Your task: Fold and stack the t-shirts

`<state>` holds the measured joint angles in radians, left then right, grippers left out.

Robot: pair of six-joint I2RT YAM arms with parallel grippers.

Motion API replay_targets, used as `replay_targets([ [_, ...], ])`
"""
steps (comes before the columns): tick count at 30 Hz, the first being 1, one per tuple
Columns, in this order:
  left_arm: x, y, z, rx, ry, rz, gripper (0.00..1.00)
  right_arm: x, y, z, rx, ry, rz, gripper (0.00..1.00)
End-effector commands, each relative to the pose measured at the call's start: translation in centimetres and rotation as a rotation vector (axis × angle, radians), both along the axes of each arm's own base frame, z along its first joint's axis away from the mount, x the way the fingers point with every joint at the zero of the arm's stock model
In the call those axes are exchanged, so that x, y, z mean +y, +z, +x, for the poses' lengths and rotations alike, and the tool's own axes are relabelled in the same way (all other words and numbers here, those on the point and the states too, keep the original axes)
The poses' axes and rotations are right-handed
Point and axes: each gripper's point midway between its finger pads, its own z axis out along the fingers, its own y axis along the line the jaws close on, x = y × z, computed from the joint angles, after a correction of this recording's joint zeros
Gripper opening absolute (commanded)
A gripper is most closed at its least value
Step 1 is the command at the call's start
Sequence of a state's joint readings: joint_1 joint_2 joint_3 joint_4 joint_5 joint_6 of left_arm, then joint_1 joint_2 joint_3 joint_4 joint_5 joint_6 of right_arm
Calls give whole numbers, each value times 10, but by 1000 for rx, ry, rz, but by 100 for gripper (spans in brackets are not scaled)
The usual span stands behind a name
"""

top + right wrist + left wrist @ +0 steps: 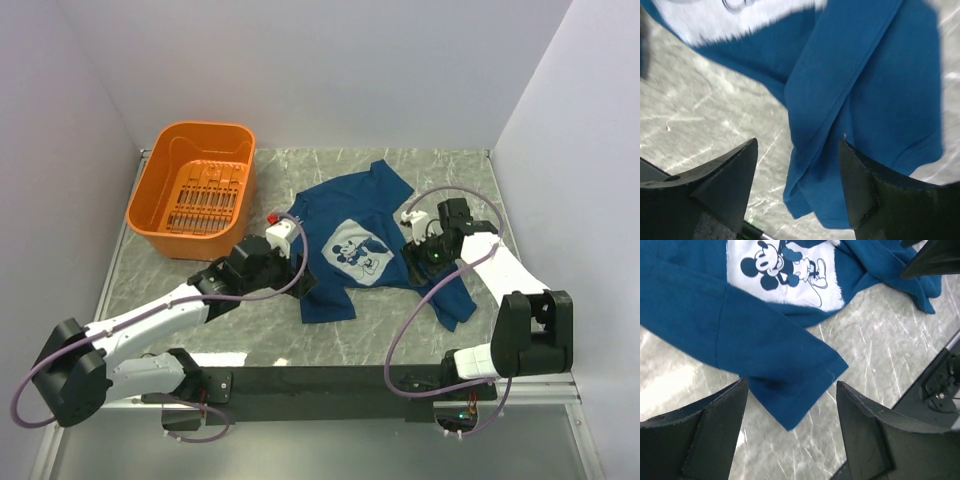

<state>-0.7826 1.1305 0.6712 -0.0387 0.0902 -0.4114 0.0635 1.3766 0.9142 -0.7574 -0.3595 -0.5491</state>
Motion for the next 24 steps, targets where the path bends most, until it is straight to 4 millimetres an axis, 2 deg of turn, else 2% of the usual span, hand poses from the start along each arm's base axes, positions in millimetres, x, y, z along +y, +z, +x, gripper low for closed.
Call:
replay_targets([
  [1, 1, 31, -7, -34, 17, -104, 77, -6, 1, -9, -4, 14, -24, 68],
  [4, 11, 33, -11, -45, 36, -96, 77, -11, -8, -24, 37, 40, -50, 65],
  [8, 18, 33, -14, -53, 51, -98, 78, -20, -10, -34, 38, 48, -95, 63],
  [12, 18, 33, -16, -48, 50, -109, 78, -27, -20, -42, 77, 29, -132, 59],
  [15, 17, 34, -17, -47, 48, -114, 77, -28, -31, -47, 107, 21, -143, 52],
  [20, 17, 33, -16, -47, 50, -112, 77, -25, -36, -44, 127, 12, -125, 29],
  [23, 15, 34, -14, -50, 48, -112, 77, -24, -24, -33, 82, 2, -119, 15],
  [24, 14, 34, -13, -53, 47, -111, 77, -24, -12, -26, 40, -3, -115, 11],
])
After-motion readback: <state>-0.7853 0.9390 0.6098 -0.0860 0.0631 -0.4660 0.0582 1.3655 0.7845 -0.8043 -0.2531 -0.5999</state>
